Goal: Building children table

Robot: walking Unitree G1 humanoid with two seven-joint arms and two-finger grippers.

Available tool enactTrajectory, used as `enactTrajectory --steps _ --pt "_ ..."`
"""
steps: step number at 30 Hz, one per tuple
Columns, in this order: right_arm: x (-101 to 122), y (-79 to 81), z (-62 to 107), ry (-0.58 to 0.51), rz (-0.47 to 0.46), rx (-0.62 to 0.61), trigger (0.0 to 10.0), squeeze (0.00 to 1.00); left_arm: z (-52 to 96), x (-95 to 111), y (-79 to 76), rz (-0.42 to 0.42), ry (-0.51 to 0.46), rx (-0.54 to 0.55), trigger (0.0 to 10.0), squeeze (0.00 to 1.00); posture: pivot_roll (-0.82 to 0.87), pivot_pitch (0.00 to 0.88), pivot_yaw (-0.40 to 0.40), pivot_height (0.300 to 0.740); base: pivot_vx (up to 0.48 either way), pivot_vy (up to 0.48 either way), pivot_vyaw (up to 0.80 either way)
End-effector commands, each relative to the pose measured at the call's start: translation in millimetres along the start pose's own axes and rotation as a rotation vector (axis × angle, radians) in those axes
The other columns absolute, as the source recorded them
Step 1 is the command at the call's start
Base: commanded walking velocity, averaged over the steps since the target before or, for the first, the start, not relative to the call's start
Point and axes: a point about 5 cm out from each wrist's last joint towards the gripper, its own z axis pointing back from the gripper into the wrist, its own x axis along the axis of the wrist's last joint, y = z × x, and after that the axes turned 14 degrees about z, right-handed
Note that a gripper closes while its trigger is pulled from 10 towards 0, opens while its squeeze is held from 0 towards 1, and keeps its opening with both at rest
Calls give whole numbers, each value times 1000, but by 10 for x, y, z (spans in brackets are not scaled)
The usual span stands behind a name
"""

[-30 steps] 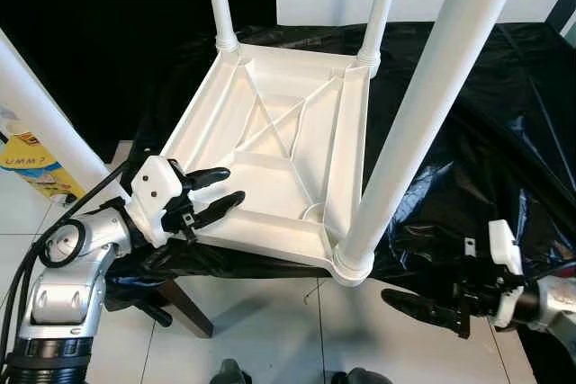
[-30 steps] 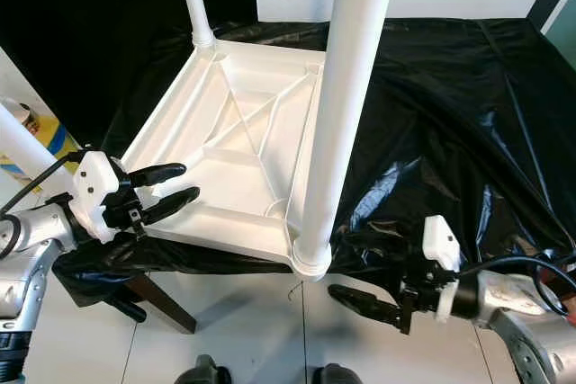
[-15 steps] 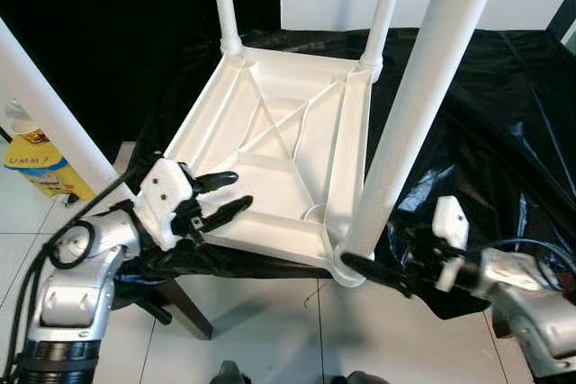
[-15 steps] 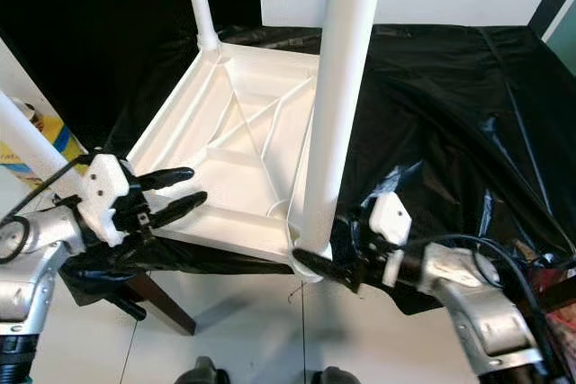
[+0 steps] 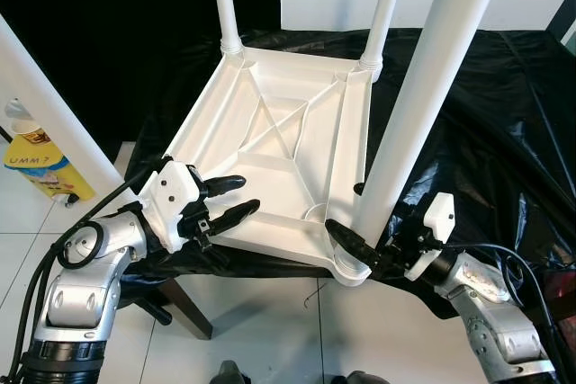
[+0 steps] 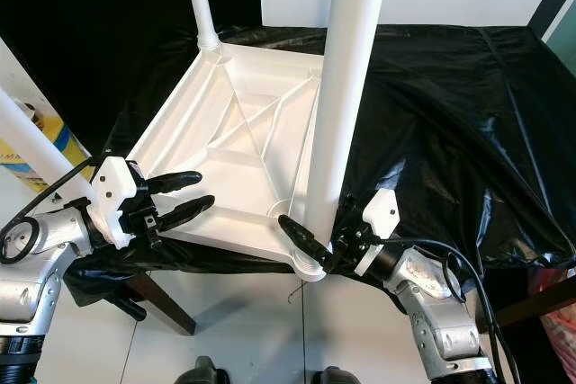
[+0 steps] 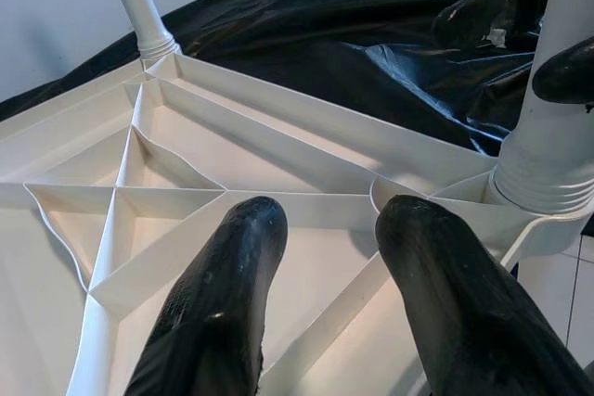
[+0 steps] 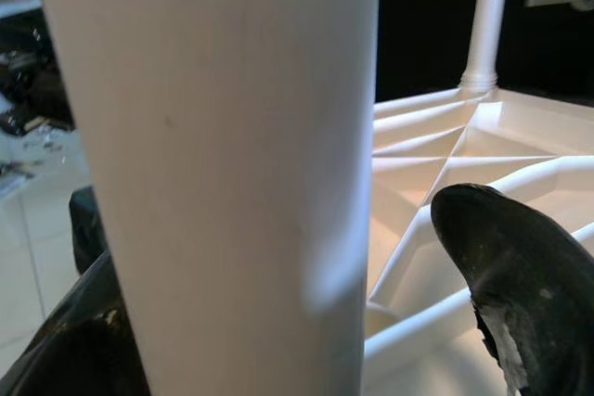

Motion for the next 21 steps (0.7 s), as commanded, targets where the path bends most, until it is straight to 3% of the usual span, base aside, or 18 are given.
enactTrajectory --steps 1,8,16,21 --pt "-26 24 9 6 25 -18 10000 0 10 28 43 -5 -15 86 10000 0 15 89 19 740 0 0 0" --pt "-169 -72 55 170 2 23 10000 0 -9 56 64 -13 -17 87 10000 0 10 80 19 740 0 0 0" --pt "-272 -207 75 250 55 18 10000 0 -70 75 63 -2 -37 91 10000 0 6 70 14 740 0 0 0" --pt "-373 -407 72 301 110 -119 10000 0 -139 74 18 16 -48 86 10000 0 10 68 6 740 0 0 0"
